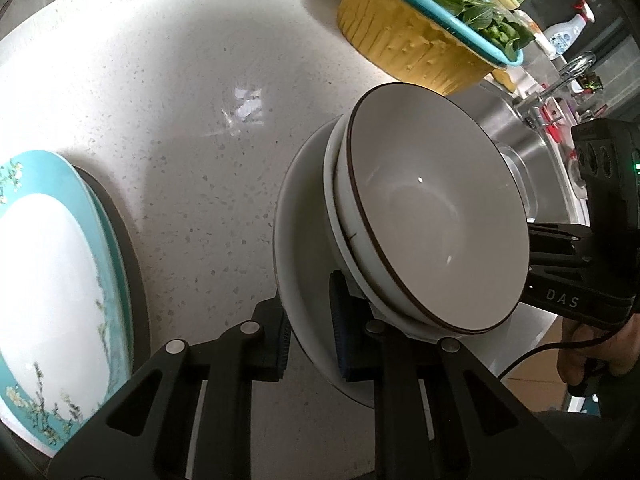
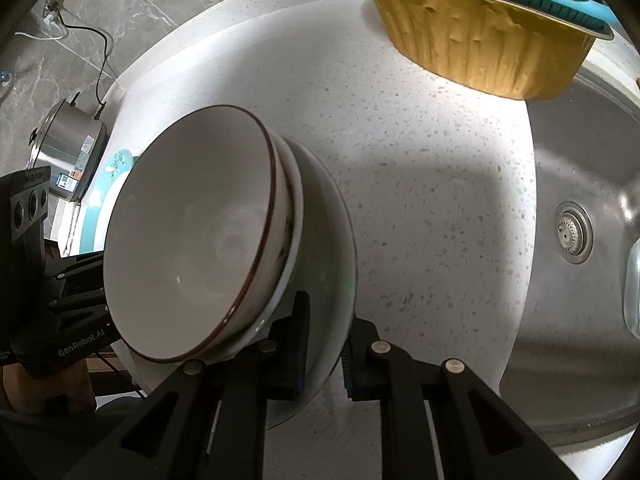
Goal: Organize plates and bowls
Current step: 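Carry the bowl stack with both tools and lower it onto the plate stack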
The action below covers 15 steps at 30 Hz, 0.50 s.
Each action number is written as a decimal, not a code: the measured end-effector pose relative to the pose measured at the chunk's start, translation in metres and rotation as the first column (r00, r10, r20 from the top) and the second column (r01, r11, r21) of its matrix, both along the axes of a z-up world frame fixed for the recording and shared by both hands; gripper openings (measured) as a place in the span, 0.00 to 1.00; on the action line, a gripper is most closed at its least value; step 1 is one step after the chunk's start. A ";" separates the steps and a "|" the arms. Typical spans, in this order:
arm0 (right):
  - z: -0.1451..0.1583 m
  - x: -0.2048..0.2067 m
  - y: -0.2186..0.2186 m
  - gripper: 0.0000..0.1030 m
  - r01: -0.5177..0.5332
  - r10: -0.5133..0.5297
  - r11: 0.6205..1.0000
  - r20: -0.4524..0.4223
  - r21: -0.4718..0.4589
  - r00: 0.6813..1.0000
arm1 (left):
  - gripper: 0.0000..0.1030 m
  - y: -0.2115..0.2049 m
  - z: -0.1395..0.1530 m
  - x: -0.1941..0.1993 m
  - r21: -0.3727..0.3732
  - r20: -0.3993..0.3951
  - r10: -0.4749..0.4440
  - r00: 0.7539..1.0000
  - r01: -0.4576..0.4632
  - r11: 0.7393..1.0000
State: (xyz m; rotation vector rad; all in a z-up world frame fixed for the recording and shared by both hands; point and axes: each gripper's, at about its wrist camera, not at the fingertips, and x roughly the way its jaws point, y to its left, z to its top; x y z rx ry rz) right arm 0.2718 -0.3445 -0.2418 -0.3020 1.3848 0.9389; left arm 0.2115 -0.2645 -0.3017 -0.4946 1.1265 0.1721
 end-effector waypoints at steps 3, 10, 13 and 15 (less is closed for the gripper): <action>0.008 -0.003 0.000 0.15 -0.002 0.002 1.000 0.002 0.011 1.000 | 0.15 0.002 0.010 -0.005 0.006 0.011 0.003 1.000 -0.003 1.000; 0.038 -0.015 0.013 0.15 0.001 -0.003 0.999 0.046 0.038 0.999 | 0.15 0.016 0.040 -0.022 0.014 0.056 -0.007 0.998 0.006 1.000; 0.050 -0.023 0.024 0.15 0.008 -0.011 0.999 0.061 0.047 0.998 | 0.15 0.029 0.051 -0.032 0.017 0.068 -0.021 0.997 0.020 1.000; 0.057 -0.029 0.033 0.15 0.012 -0.016 0.998 0.070 0.054 0.997 | 0.15 0.040 0.058 -0.043 0.017 0.072 -0.027 0.997 0.026 1.000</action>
